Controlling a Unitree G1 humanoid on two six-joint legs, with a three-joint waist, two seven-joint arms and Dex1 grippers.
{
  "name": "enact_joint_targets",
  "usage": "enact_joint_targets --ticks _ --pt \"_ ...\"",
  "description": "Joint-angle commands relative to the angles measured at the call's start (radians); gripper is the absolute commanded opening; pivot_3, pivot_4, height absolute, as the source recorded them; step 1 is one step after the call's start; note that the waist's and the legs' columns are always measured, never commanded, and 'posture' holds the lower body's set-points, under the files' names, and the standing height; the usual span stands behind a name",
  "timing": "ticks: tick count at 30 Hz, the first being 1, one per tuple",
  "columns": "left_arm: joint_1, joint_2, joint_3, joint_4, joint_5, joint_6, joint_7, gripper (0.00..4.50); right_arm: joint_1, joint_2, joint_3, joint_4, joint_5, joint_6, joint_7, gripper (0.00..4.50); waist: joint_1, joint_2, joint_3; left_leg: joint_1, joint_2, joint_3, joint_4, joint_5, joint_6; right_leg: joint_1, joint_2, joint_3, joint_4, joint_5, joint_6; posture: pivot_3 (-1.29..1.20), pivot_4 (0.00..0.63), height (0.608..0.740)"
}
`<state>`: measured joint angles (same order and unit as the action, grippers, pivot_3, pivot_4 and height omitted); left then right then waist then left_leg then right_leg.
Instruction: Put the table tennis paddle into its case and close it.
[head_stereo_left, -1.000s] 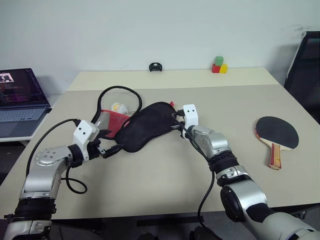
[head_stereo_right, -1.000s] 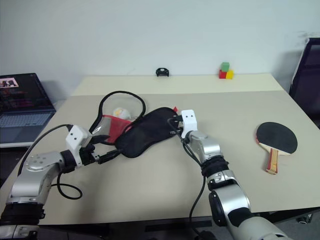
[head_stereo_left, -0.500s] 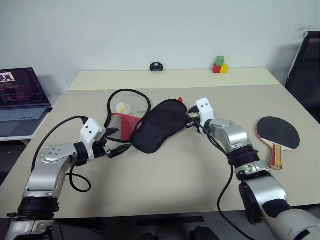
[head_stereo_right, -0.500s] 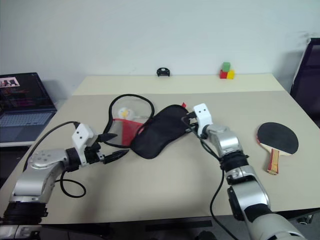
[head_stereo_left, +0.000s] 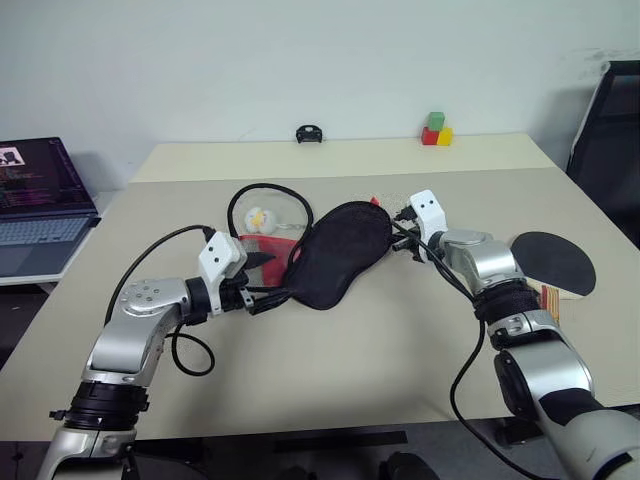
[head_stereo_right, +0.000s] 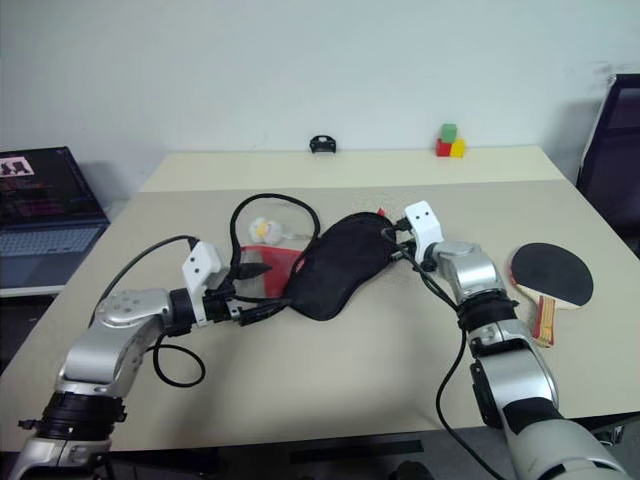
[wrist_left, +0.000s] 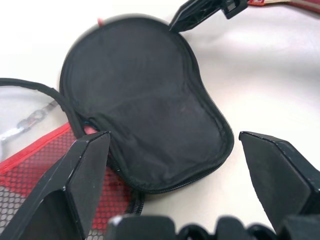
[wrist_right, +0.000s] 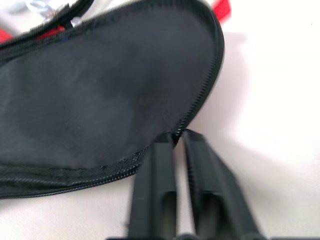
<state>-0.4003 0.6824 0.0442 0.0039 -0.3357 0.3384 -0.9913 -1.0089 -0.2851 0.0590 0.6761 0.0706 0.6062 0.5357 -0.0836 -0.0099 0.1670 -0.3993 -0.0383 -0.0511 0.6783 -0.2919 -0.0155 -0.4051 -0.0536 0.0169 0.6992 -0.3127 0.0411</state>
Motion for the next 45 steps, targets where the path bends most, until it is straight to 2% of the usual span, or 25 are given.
enact_joint_targets --ticks 1,5,10,13,17,22,27,33,45 --pt "-0.024 -0.003 0.008 -0.021 -0.01 -0.009 0.003 4.5 -0.017 0.006 -0.055 -0.05 0.028 0.022 -0.045 1.55 0.0 0.0 0.0 0.0 0.0 0.0 0.0 0.0 0.0 0.0 0.0 0.0 0.0 0.0 0.0 0.0 0.15 0.74" --pt "-0.024 -0.007 0.013 -0.018 -0.011 -0.01 0.004 4.5 0.005 0.007 -0.098 -0.125 0.068 0.097 -0.069 1.55 0.0 0.0 0.0 0.0 0.0 0.0 0.0 0.0 0.0 0.0 0.0 0.0 0.0 0.0 0.0 0.0 0.15 0.74" --pt "-0.025 0.005 0.038 0.005 -0.015 -0.015 0.003 4.5 0.082 0.01 -0.124 -0.342 0.149 0.283 -0.049 1.55 0.001 0.0 0.0 0.0 0.0 0.0 0.0 0.0 0.0 0.0 0.0 0.0 0.0 0.0 0.0 0.0 0.15 0.74" --pt "-0.028 0.015 0.047 0.02 -0.013 -0.021 -0.001 4.5 0.135 0.004 -0.127 -0.467 0.193 0.374 -0.042 2.13 0.003 0.0 0.0 0.0 0.0 0.0 0.0 0.0 0.0 0.0 0.0 0.0 0.0 0.0 0.0 0.0 0.15 0.74" --pt "-0.036 0.022 0.053 0.038 -0.01 -0.028 -0.005 4.5 0.202 0.021 -0.141 -0.61 0.258 0.517 -0.062 3.44 0.003 0.0 0.0 0.0 0.0 -0.001 0.0 0.0 0.001 0.0 0.0 0.0 0.0 0.0 0.0 0.0 0.15 0.74" --pt "-0.045 0.024 0.052 0.051 -0.008 -0.035 -0.007 4.5 0.263 0.101 -0.204 -0.709 0.333 0.664 -0.122 3.44 0.004 0.0 0.0 0.0 0.0 -0.001 0.0 0.0 0.001 0.0 0.0 0.0 0.001 0.0 0.0 0.0 0.15 0.74" --pt "-0.057 0.026 0.049 0.068 -0.005 -0.043 -0.01 4.5 0.298 0.192 -0.229 -0.745 0.371 0.714 -0.172 3.44 0.003 0.0 0.0 0.0 0.0 -0.001 0.0 0.0 0.001 0.0 0.0 0.0 0.001 0.0 0.0 0.0 0.15 0.74" --pt "-0.064 0.027 0.046 0.078 0.0 -0.05 -0.011 4.5 0.289 0.266 -0.229 -0.695 0.365 0.663 -0.226 3.44 0.004 0.0 0.0 0.0 -0.001 -0.001 0.0 0.0 0.001 0.0 0.0 0.0 0.001 0.0 0.0 0.0 0.15 0.74" --pt "-0.059 0.025 0.047 0.08 0.0 -0.054 -0.003 4.5 0.261 0.302 -0.192 -0.555 0.345 0.507 -0.267 3.44 0.002 0.0 0.0 0.0 -0.001 -0.001 0.0 0.0 0.001 0.0 0.0 0.0 0.001 0.0 0.0 0.0 0.15 0.74"
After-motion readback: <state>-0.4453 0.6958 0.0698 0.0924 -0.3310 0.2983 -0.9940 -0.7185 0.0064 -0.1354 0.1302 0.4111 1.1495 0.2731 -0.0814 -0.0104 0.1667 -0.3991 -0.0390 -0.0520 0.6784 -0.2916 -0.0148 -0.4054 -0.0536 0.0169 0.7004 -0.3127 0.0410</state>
